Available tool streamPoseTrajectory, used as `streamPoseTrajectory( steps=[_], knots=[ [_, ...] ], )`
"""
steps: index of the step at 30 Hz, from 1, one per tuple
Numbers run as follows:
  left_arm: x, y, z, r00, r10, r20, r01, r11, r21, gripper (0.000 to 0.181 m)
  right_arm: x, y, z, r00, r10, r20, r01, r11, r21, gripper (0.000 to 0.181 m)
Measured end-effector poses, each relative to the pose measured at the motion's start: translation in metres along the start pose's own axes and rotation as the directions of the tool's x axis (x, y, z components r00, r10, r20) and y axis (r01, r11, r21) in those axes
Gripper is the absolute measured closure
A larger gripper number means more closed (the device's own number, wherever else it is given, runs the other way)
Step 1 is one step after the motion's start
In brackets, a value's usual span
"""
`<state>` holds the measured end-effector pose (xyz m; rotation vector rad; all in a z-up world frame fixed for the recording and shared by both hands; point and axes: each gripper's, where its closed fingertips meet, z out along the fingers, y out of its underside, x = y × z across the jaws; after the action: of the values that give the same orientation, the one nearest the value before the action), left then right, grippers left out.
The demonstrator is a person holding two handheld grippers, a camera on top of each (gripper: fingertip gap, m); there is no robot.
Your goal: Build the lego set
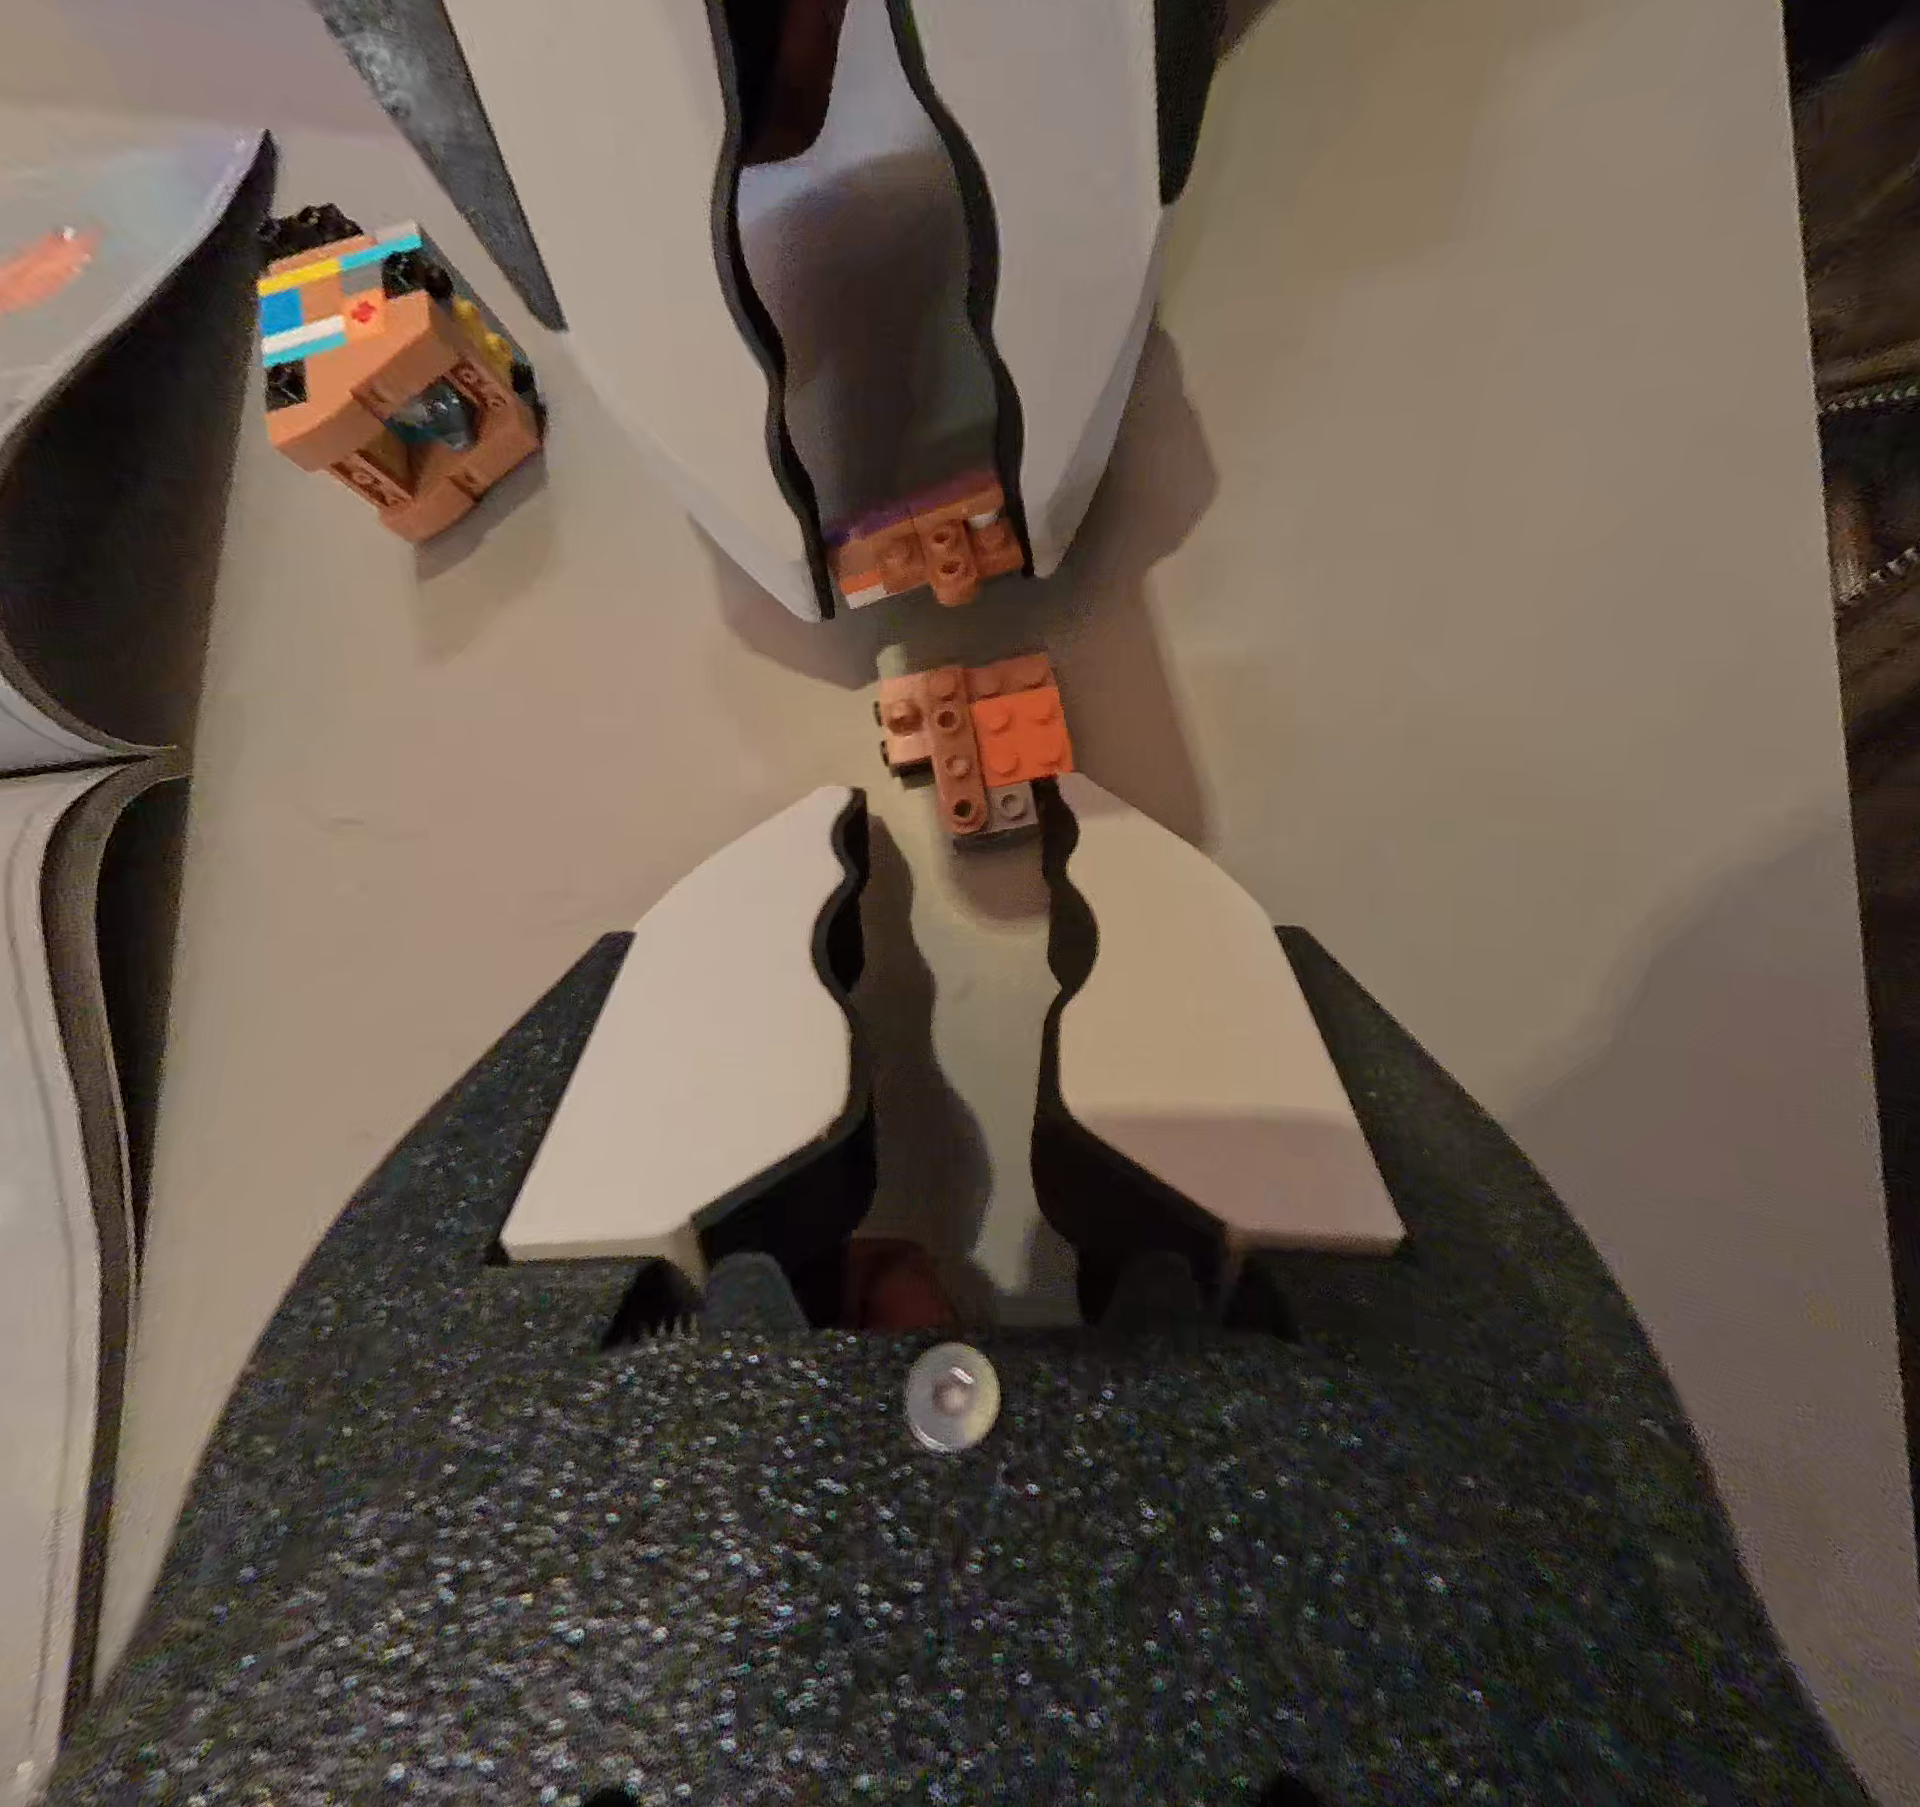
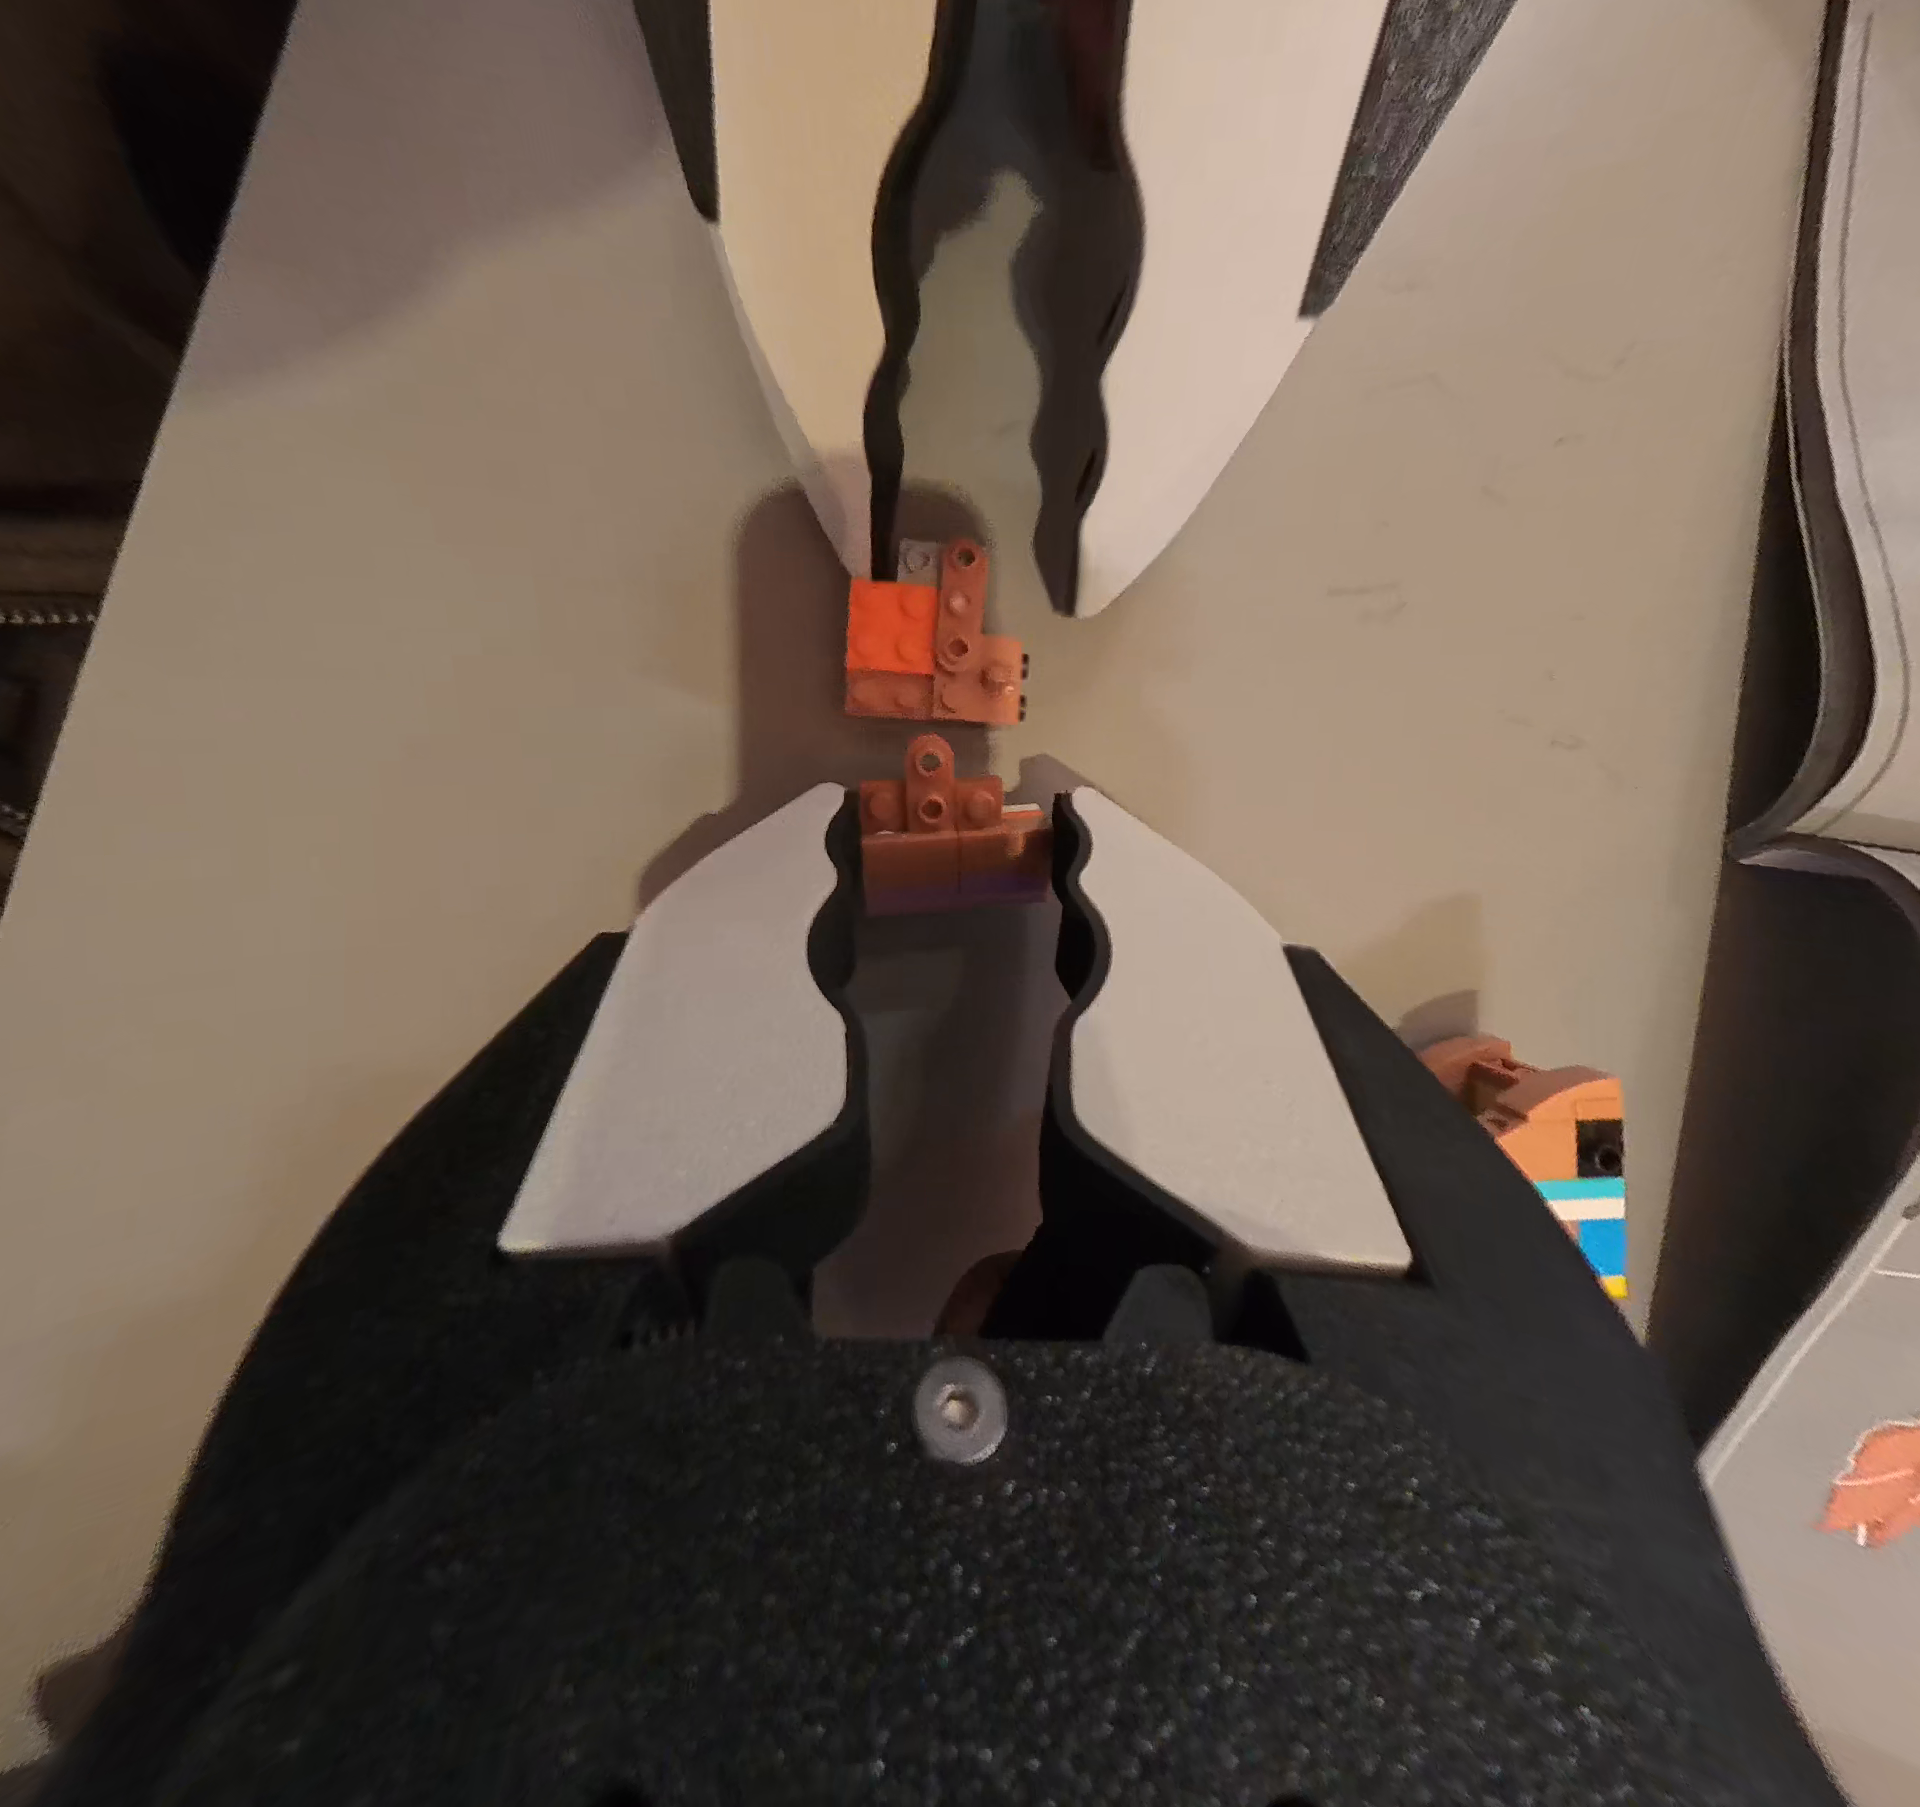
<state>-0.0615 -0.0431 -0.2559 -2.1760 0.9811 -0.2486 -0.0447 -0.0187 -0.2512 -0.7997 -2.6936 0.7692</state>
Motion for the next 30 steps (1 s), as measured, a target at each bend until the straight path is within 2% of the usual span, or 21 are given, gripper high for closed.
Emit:
streamPoseTrajectory(
  steps=[6, 30],
  knots=[
    [0.0075, -0.0058, 0.0077, 0.999, -0.047, -0.023, 0.048, 0.999, 0.024, 0.161, -0.0033, 0.0003, 0.0062, 1.000, 0.006, 0.012, -0.006, 1.000, -0.021, 0.146],
    [0.0068, -0.0066, 0.0091, 0.995, -0.066, -0.077, 0.070, 0.997, 0.042, 0.162, -0.0012, -0.0040, 0.0110, 0.985, -0.173, 0.005, 0.173, 0.981, -0.091, 0.146]
  ],
)
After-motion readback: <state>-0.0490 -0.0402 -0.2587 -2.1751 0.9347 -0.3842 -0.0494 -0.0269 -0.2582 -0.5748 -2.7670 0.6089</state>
